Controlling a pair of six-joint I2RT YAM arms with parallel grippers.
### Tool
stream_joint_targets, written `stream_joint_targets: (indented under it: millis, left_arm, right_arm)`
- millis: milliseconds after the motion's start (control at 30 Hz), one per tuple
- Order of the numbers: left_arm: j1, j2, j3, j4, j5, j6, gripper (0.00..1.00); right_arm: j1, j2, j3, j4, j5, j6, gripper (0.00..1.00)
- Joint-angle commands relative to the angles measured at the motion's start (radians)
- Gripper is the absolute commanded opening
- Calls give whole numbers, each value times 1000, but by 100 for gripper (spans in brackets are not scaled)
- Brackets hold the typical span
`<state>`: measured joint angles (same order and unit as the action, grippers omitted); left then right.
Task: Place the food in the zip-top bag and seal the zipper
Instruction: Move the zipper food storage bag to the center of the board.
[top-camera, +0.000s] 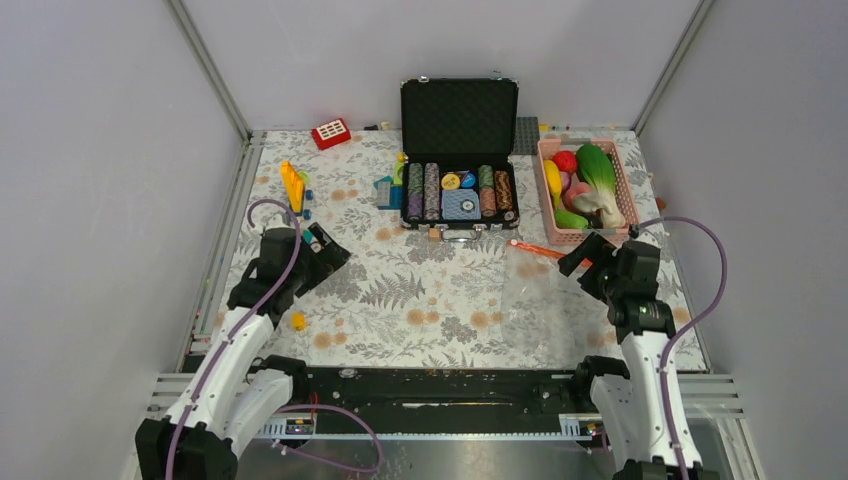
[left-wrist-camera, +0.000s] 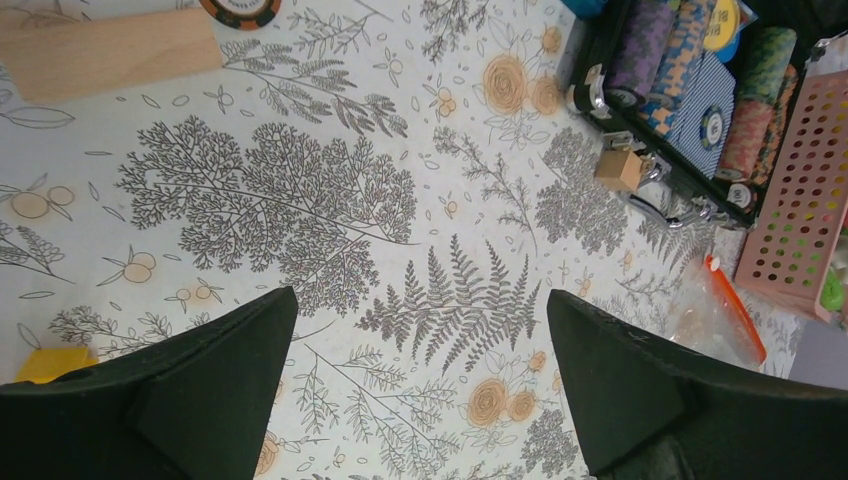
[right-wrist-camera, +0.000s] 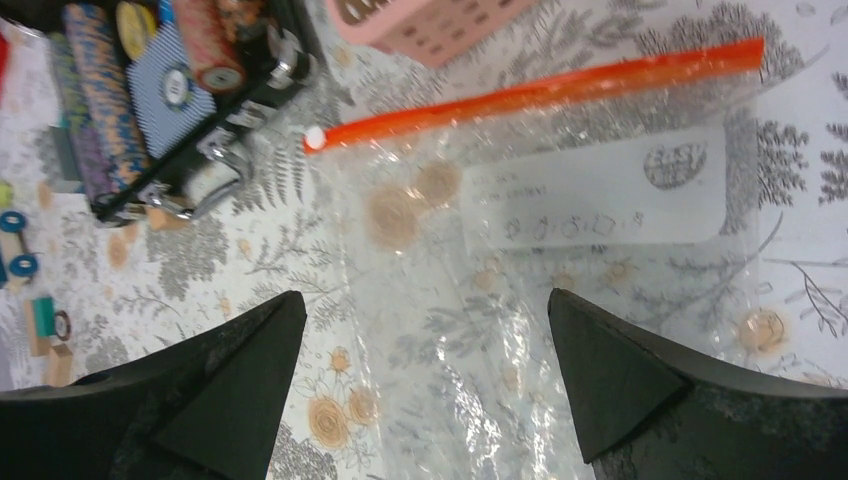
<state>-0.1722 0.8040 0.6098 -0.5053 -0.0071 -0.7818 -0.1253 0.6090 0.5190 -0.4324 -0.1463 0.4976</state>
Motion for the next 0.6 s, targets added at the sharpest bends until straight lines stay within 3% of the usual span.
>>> stream_joint_targets:
  millis: [0,267,567]
  left_arm:
    - [-3,33,-15,100,73,14,99]
    - [-27,99,-6,125,91,13,99]
    - [-61,109,1,128,92,7,99]
  right_arm:
    - [0,112,83,-122,40,-38,100]
    - [30,264,23,-81,15,24,100]
    - [241,433,-35,88,-80,133,100]
